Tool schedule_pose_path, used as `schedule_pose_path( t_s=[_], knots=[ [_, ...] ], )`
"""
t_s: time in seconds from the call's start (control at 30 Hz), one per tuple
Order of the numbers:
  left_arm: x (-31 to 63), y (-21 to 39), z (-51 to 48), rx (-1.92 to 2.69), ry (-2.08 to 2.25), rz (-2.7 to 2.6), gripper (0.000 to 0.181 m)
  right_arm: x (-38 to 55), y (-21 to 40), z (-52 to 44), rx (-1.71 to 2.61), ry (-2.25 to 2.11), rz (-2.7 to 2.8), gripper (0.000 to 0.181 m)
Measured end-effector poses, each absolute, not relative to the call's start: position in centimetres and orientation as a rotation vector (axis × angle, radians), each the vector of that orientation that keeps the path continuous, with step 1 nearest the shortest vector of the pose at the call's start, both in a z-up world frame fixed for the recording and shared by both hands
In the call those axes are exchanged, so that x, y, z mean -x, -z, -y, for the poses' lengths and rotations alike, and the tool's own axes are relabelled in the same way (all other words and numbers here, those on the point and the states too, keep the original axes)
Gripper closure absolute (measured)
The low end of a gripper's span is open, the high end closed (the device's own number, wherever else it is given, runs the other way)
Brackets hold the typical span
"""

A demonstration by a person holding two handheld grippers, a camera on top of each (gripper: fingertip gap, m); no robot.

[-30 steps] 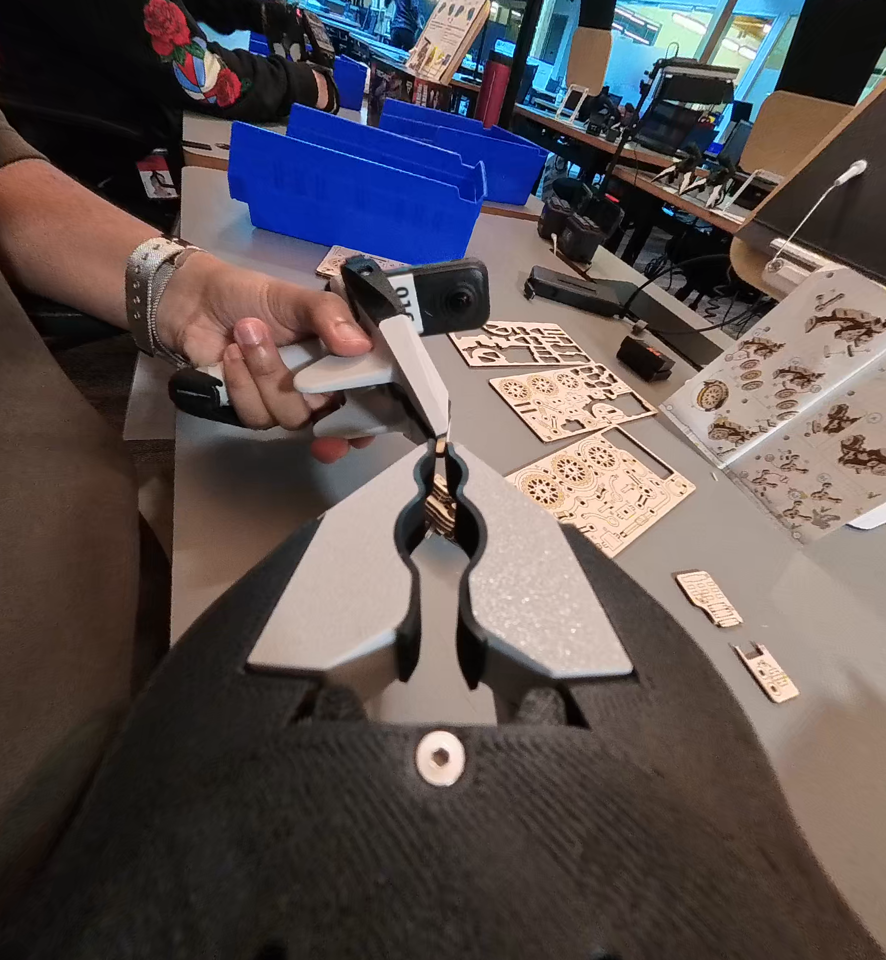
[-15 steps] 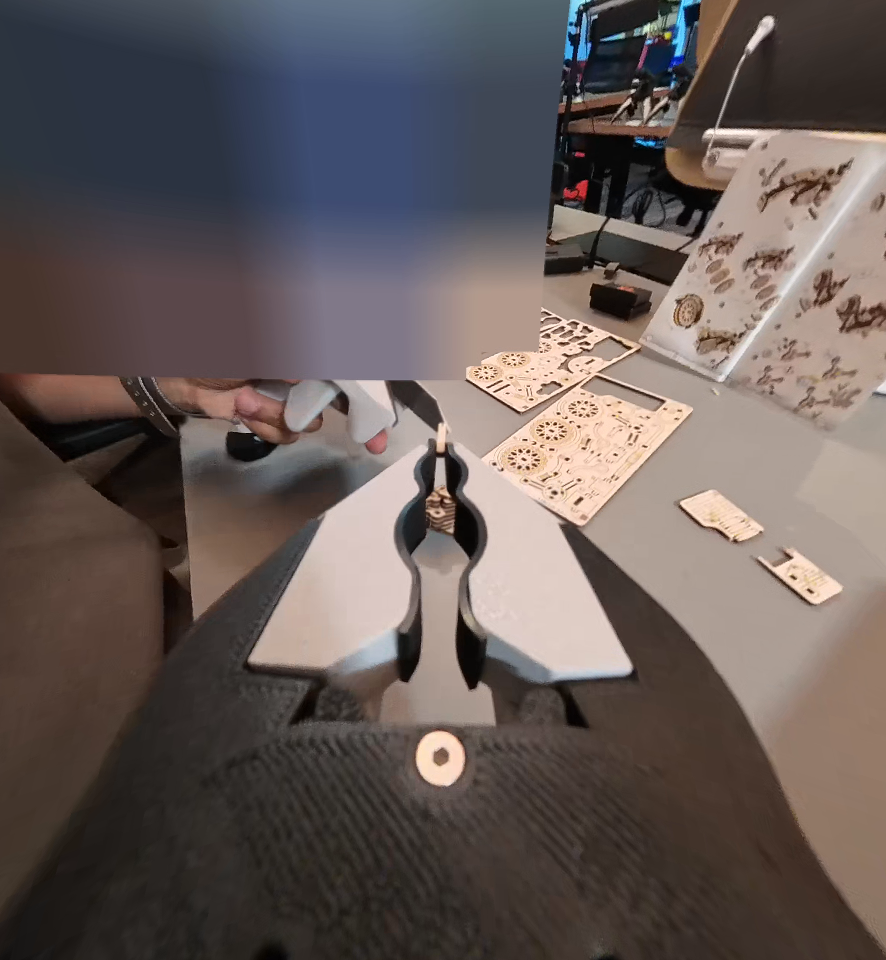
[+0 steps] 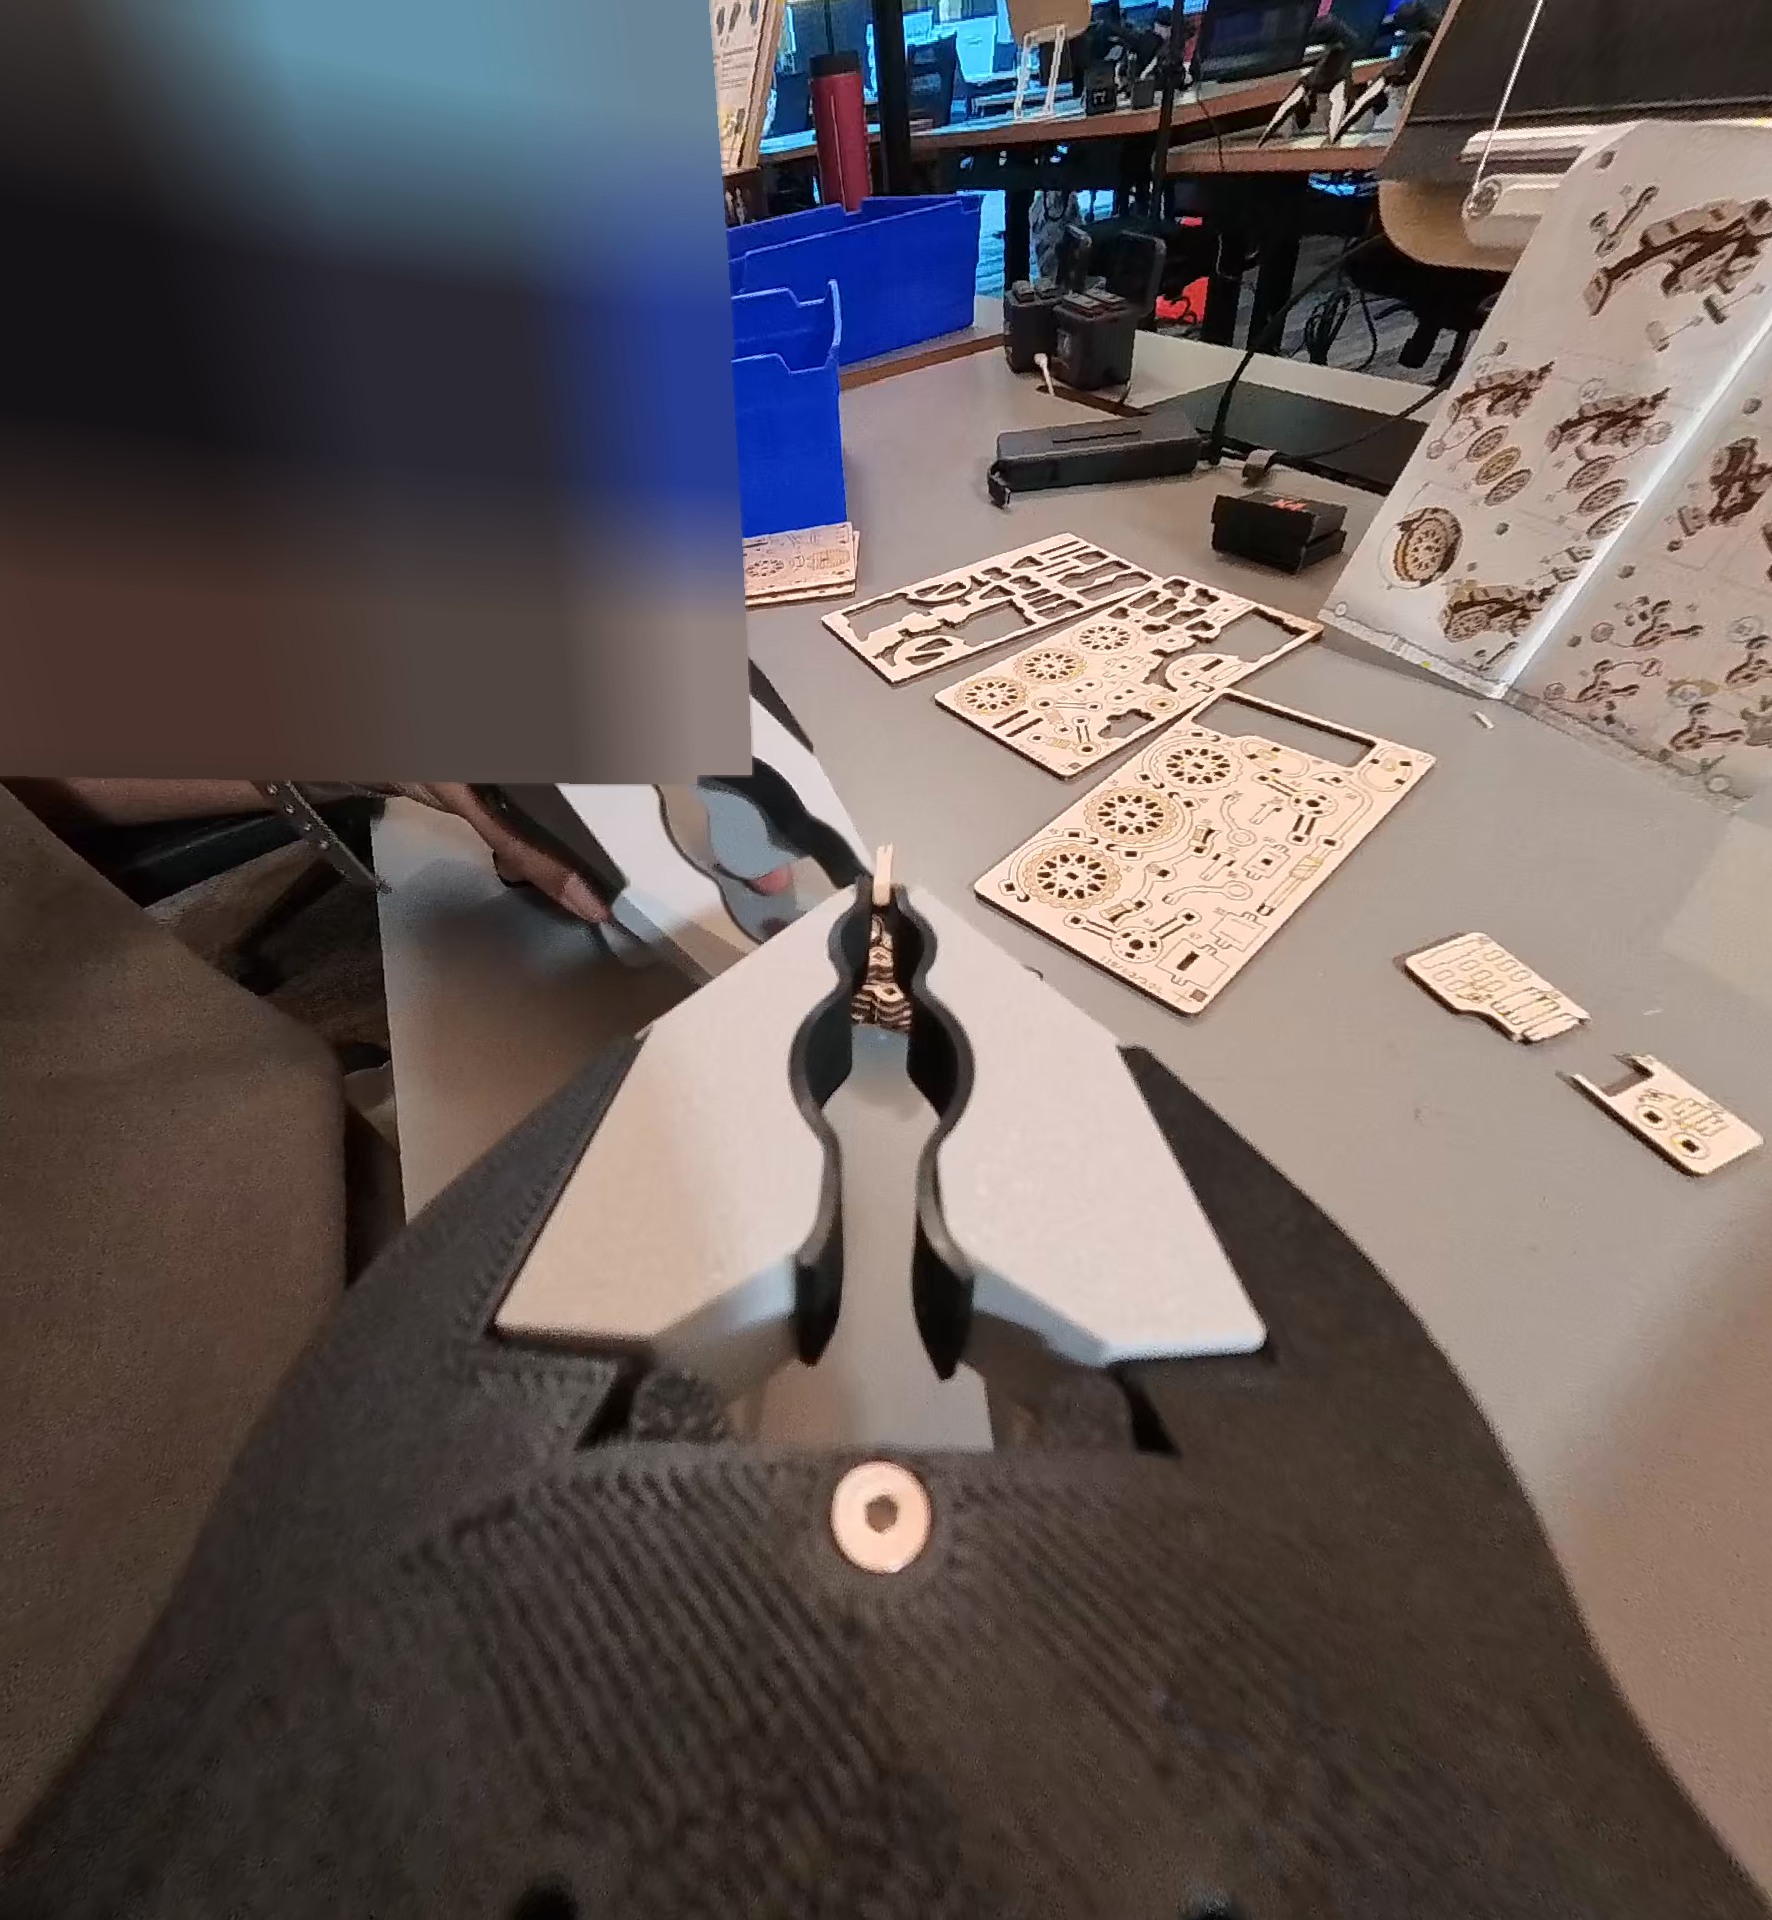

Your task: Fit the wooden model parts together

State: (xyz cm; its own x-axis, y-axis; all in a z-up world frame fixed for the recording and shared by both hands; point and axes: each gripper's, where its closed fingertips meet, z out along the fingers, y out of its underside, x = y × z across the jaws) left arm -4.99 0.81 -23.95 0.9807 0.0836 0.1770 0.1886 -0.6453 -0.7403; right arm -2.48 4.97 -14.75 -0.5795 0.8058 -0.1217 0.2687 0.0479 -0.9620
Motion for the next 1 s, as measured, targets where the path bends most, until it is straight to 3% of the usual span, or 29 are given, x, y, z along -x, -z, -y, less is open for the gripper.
schedule_pose_path(
  t_s=[0.03, 0.1, 0.43, 1.0],
  knots=[
    [5.0, 24.0, -0.8, 2.272, 0.149, 0.182, 0.134, 2.5, 14.8, -5.0, 1.082, -1.553, 1.877, 0.181],
    [4.9, 23.9, -0.9, 2.272, 0.146, 0.176, 0.146, 2.6, 15.1, -5.2, 1.105, -1.537, 1.88, 0.181],
    [5.5, 22.1, -1.4, 2.183, -0.005, 0.095, 0.147, 3.5, 17.4, -7.3, 1.387, -1.539, 1.858, 0.18],
    [4.5, 21.3, -1.9, 2.142, -0.316, -0.174, 0.146, 2.3, 19.6, -3.3, 1.304, -1.467, 2.123, 0.18]
  ],
)
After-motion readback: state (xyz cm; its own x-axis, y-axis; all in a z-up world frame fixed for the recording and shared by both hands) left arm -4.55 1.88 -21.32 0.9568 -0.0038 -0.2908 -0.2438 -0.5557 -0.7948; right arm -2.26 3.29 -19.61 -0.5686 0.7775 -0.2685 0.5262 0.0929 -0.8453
